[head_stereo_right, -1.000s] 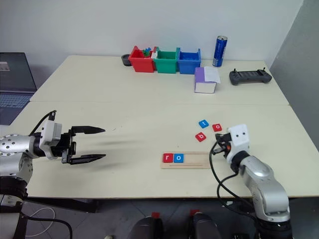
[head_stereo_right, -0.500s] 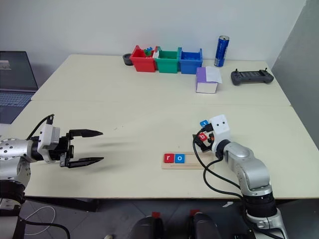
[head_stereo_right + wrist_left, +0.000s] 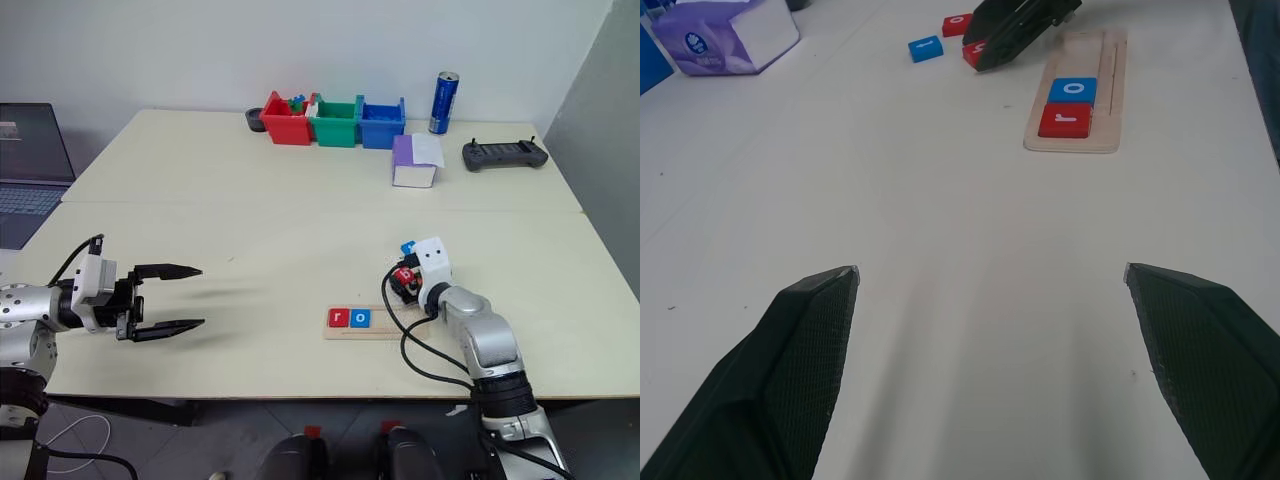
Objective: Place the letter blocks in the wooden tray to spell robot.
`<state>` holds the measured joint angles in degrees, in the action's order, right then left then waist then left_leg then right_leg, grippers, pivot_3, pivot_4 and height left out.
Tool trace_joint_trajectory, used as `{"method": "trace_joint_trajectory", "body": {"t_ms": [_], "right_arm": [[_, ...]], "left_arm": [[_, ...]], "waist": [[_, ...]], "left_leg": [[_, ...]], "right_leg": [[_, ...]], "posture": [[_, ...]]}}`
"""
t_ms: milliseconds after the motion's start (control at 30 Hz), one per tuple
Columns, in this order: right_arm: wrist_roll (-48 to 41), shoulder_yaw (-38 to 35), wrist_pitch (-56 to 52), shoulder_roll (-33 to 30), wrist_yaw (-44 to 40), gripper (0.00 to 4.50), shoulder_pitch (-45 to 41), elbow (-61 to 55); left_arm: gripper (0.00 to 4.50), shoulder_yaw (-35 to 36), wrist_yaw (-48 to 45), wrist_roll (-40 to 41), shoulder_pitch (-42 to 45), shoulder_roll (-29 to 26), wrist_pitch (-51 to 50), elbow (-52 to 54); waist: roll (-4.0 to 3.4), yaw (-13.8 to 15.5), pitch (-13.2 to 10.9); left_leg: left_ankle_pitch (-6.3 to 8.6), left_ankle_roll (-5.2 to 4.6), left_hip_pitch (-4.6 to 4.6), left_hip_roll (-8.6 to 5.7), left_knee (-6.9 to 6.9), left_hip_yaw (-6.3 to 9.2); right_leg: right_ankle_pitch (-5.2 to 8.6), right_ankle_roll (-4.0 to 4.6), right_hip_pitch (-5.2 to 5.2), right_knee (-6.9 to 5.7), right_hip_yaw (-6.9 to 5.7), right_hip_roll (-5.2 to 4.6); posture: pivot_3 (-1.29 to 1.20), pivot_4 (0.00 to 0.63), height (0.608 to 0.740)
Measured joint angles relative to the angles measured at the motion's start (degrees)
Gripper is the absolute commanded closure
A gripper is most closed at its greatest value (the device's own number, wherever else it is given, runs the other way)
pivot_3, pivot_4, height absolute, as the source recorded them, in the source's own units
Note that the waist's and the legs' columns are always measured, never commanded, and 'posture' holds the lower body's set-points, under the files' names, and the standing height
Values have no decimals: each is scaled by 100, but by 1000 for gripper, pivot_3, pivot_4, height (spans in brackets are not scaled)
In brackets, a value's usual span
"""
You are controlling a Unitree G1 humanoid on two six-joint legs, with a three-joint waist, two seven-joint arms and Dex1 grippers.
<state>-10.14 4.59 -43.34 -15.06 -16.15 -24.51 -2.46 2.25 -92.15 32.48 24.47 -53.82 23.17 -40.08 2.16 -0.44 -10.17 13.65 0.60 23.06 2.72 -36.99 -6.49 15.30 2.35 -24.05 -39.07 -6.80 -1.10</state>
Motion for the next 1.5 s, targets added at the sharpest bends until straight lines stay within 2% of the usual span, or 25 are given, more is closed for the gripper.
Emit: {"method": "trace_joint_trajectory", "body": {"t_ms": [167, 367, 533, 600, 733, 900, 967, 1233, 1267, 1367, 1500], "right_arm": [[-1, -29, -12, 4, -5, 3056, 1, 11], [-34, -98, -214, 86, -4, 3047, 50, -176], [-248, -460, -574, 195, 167, 3047, 180, -1059], [-235, -896, -875, 63, 424, 3047, 488, -1893], [-133, -1496, -1373, -53, 836, 3047, 1214, -2488], [-10, -1808, -1621, 90, 1139, 3047, 2173, -2834], [-16, -1802, -1623, 193, 1151, 3047, 2278, -2977], [-21, -1720, -1652, 301, 1144, 263, 2277, -3006], [-22, -1720, -1684, 284, 1134, 28, 2250, -3006], [-95, -1756, -1746, 82, 969, 28, 2132, -3001], [-649, -1950, -1633, -1238, -305, 28, 2117, -2956]], "left_arm": [[0, 39, 0, -23, 0, -1, 7, -2], [0, 42, -1, -130, 91, 3, 41, -100], [0, 41, 0, -192, 290, 13, 94, -179], [0, 33, 0, -211, 341, 24, 100, -242], [0, -15, 0, -226, 375, 30, 105, -359], [0, -90, -1, -242, 616, 81, 121, -500], [0, -130, 1, -243, 702, 117, 135, -516], [0, -353, 0, -190, 709, 116, 121, -527], [0, -428, -1, -145, 697, 103, 112, -499], [0, -579, -1, 14, 601, 2, 90, -305], [0, -690, -2, 447, 484, -93, -227, 309]], "waist": [[1, -6, 1], [3, -3, 2], [3, 7, 2], [6, 30, 5], [18, 38, 12], [18, 17, 11], [18, -19, 11], [18, -41, 12], [18, -41, 12], [18, -46, 11], [16, -15, 10]], "left_leg": [[0, 0, -1, 2, 1, 0], [0, 0, 0, 1, 1, 1], [0, 0, 2, 0, 1, 1], [1, 1, 5, -1, 2, 2], [1, 1, 6, -3, 1, 2], [0, 0, 0, 1, 2, 3], [0, 0, -3, 4, 2, 3], [0, 0, 0, 1, 2, 3], [1, 0, 0, 1, 1, 2], [0, 0, 0, 1, 2, 2], [1, -2, 0, -2, 1, 3]], "right_leg": [[0, 0, 0, -1, -1, 1], [0, 0, -1, -1, -1, 1], [0, 0, -1, 0, 0, 0], [0, 0, -2, 5, 0, -1], [0, 1, -2, 7, 0, -4], [1, 0, -2, -1, -1, 0], [0, -1, -2, -3, 0, 6], [0, -1, -1, 2, 1, 6], [0, -1, -1, 2, 2, 5], [0, -1, -1, 2, 4, 5], [1, -1, 1, 6, 2, 3]], "posture": [[0, 150, 740], [0, 150, 740], [0, 150, 740], [0, 150, 740], [0, 150, 740], [0, 150, 740], [0, 150, 740], [0, 150, 740], [0, 150, 740], [0, 150, 740], [0, 150, 740]]}}
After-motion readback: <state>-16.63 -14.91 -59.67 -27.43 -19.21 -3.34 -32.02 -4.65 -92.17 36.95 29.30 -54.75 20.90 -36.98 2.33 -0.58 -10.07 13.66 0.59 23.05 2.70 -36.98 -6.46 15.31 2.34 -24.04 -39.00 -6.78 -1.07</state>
